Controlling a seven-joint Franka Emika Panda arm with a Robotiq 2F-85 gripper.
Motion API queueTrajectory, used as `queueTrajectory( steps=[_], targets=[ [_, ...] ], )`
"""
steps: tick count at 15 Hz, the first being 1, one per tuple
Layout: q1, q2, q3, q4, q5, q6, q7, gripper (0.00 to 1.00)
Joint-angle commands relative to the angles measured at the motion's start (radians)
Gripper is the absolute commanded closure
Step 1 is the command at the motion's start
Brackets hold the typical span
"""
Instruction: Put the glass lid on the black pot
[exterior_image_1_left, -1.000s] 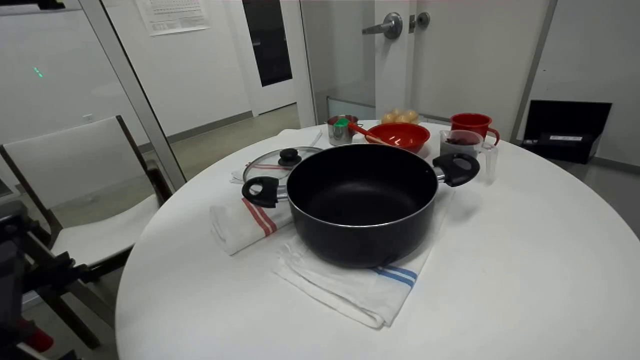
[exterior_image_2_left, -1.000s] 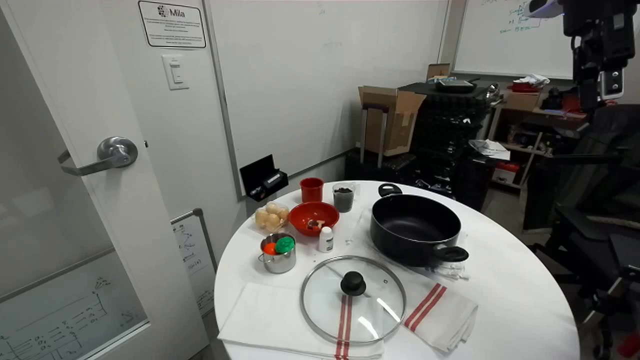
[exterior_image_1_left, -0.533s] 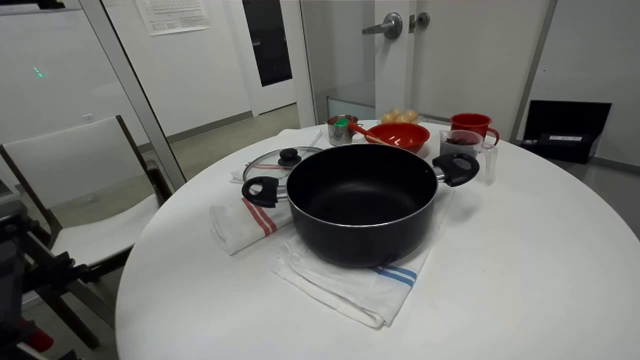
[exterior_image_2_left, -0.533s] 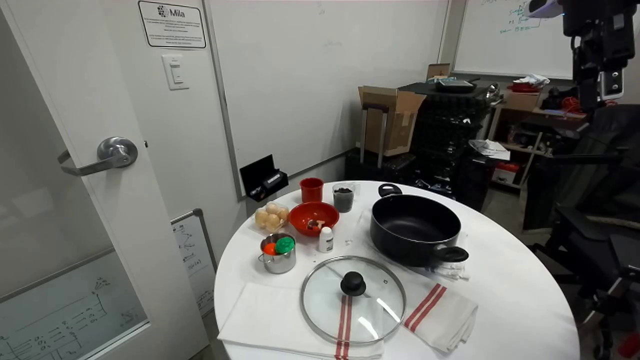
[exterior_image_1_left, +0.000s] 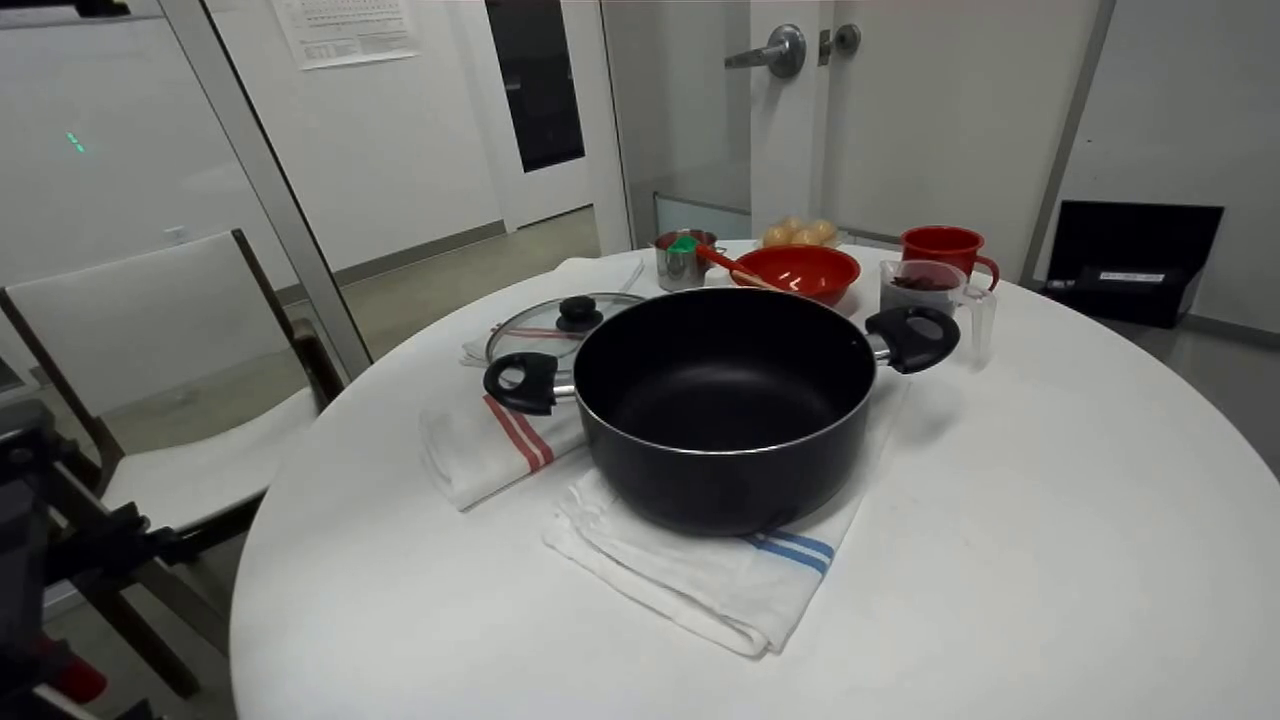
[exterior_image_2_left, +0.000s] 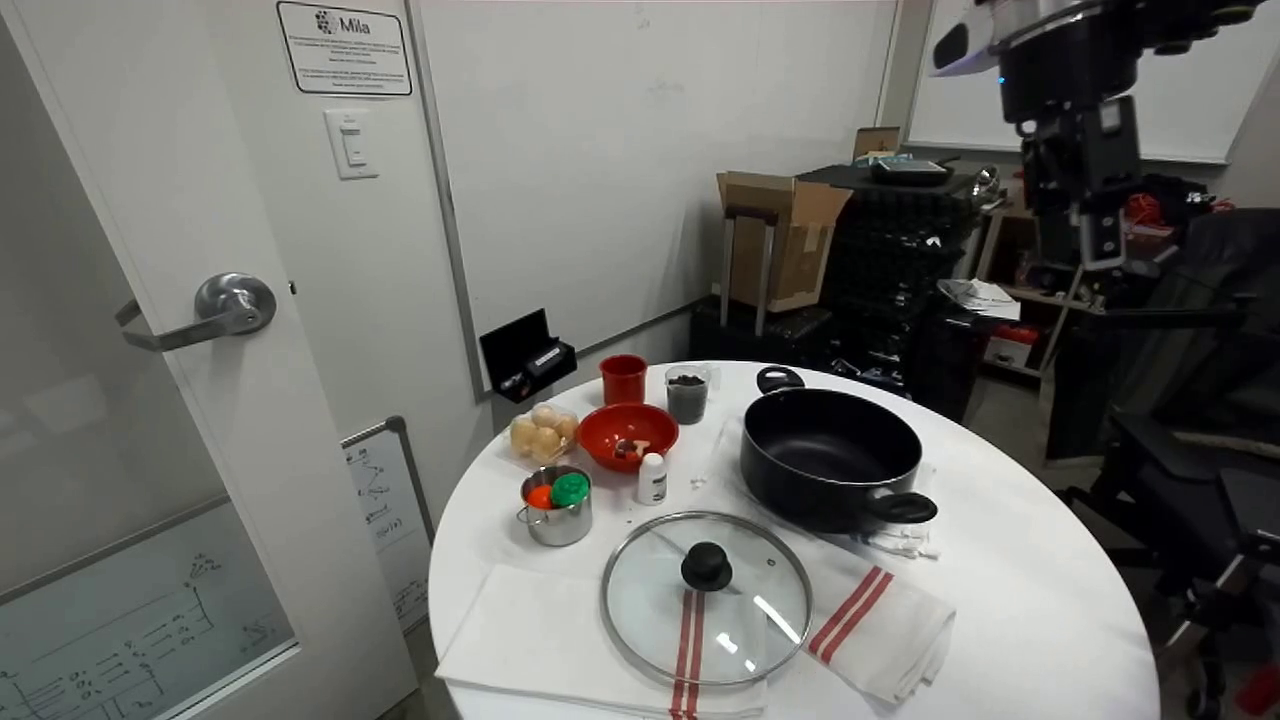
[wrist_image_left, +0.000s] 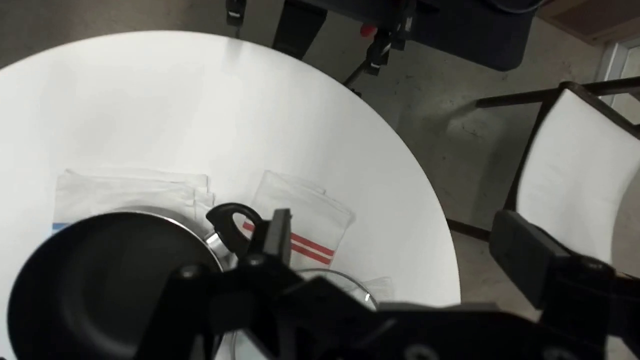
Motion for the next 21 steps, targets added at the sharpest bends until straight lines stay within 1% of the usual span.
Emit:
queueTrajectory(
  steps=[1,5,8,10,12,17,21],
  targets=[
    [0.018,0.196,0.06,0.158,-0.031,0.045,0.082,0.0],
    [0.037,0.375,0.102,0.292,-0.073,0.152,0.178,0.0],
    [0.058,0.499,0.111,0.384,-0.118,0.227,0.243,0.0],
    [0.072,0.573,0.113,0.442,-0.14,0.262,0.263,0.0],
    [0.088,0.644,0.115,0.501,-0.157,0.277,0.275,0.0],
    [0.125,0.807,0.111,0.648,-0.19,0.262,0.285,0.0],
    [0.132,0.925,0.117,0.753,-0.177,0.254,0.269,0.0]
  ],
)
